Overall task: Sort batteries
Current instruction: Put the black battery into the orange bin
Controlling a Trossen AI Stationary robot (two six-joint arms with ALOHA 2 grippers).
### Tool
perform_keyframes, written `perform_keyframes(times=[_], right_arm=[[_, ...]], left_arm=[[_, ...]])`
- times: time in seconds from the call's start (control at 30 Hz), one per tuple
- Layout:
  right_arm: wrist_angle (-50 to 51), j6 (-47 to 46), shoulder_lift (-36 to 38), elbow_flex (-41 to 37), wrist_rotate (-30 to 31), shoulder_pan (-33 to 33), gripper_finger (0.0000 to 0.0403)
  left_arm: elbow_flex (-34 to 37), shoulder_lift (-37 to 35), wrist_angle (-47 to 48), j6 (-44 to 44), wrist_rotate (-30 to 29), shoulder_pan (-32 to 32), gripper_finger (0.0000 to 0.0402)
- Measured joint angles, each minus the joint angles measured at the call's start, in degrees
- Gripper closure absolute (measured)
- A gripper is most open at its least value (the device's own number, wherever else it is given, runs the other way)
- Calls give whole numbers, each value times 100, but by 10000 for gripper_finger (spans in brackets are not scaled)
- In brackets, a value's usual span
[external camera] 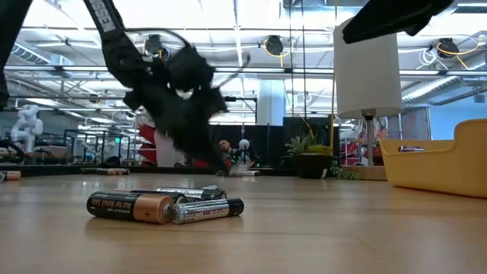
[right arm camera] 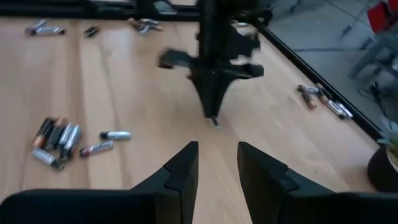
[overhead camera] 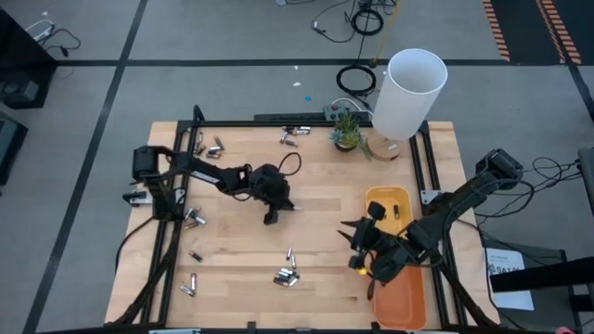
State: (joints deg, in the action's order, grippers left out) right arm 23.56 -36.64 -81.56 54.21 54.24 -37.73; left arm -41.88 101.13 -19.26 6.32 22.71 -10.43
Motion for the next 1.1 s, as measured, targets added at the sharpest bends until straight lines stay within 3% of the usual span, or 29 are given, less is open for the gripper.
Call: perform_keyframes(times=[0.1,0.23,0.43,0.63,0.77,1.1], right_arm=[[-110,-61,-13,-1,149,139,297],[-608,149,-109,-1,450,268,284],[-1441,573,-386,-1,382,551,224],[-2385,1402,-470,1,-461,754,146],[-2842,1916,-475,-1,-687,848,113],[-3945,2758,-630,-1,-1270,994,116]], left_arm=[[-13,-401,-400,-6,447,157,371],[-8,-835,-680,-3,564,490,371],[-3,-1195,-1048,-3,551,945,372],[10,-1218,-1127,14,111,1131,372],[10,-1227,-1363,12,110,1204,372],[8,-1229,-1994,12,101,1324,372]])
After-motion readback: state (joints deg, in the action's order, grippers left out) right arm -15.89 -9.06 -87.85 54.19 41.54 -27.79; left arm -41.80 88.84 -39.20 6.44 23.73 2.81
